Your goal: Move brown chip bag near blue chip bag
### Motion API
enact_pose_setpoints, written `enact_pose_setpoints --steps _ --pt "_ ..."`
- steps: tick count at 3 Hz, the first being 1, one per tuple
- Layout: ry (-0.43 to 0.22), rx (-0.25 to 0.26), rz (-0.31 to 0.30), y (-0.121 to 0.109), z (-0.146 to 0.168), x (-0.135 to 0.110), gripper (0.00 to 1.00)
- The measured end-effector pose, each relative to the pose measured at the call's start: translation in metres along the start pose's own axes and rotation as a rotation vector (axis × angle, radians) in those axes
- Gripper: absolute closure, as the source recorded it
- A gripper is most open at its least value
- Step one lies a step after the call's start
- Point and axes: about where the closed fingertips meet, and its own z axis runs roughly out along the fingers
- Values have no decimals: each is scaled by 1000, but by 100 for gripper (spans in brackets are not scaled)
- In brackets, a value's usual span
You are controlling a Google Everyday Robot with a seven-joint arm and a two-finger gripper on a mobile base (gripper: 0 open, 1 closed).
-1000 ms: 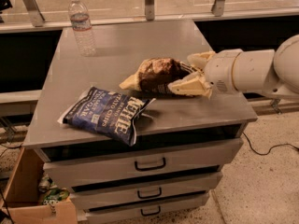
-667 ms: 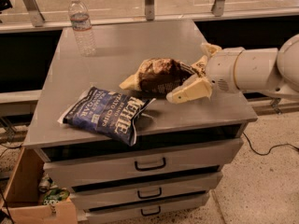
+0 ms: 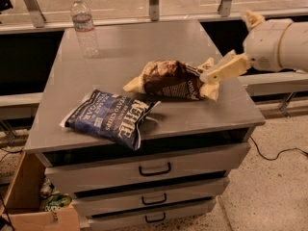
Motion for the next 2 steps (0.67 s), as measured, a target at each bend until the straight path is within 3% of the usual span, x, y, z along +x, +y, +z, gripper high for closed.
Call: enact_pose_setpoints --steps 1,2 --pt "-19 130 -129 -67 -53 -13 0" --pt "-37 163 -161 -82 -64 -28 0"
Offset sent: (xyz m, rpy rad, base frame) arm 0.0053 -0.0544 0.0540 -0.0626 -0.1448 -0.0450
